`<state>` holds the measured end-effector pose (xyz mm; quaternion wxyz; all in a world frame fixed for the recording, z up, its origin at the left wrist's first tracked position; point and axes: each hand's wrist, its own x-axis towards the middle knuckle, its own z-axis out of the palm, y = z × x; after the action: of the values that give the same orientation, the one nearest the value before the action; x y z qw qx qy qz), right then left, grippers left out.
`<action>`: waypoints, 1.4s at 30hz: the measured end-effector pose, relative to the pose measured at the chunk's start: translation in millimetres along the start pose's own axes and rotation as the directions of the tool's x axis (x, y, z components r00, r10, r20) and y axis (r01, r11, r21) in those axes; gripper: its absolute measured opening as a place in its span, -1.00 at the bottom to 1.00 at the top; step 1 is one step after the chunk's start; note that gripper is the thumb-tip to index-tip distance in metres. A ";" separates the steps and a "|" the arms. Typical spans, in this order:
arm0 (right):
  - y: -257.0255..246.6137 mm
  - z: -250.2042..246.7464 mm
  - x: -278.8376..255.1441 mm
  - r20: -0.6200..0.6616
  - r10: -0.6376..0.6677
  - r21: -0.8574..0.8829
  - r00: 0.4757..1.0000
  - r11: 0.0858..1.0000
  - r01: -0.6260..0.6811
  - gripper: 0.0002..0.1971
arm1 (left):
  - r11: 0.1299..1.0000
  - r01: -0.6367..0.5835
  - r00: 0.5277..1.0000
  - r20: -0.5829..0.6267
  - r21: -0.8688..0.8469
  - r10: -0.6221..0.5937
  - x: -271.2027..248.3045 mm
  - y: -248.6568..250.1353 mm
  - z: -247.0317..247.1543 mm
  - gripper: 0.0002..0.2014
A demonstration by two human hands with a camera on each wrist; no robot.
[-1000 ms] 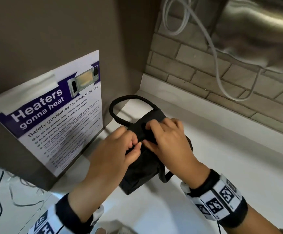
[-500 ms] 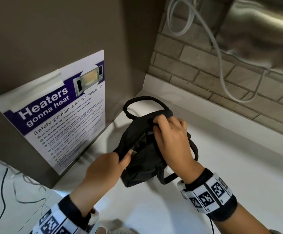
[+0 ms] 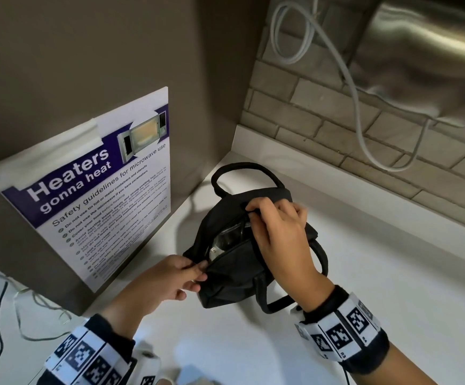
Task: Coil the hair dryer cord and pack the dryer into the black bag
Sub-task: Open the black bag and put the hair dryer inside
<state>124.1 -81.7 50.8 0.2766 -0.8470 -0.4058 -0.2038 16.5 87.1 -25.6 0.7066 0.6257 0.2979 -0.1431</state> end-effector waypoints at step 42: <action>-23.2 5.0 -18.8 0.027 -0.185 0.147 0.982 0.973 0.179 -0.91 | 0.531 -0.553 0.644 -0.075 0.642 0.761 -28.4 29.4 13.8 -0.90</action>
<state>95.1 -77.3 43.3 0.3088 -0.7879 -0.5008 -0.1815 14.6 74.1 15.5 0.4232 0.8845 0.0977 0.1703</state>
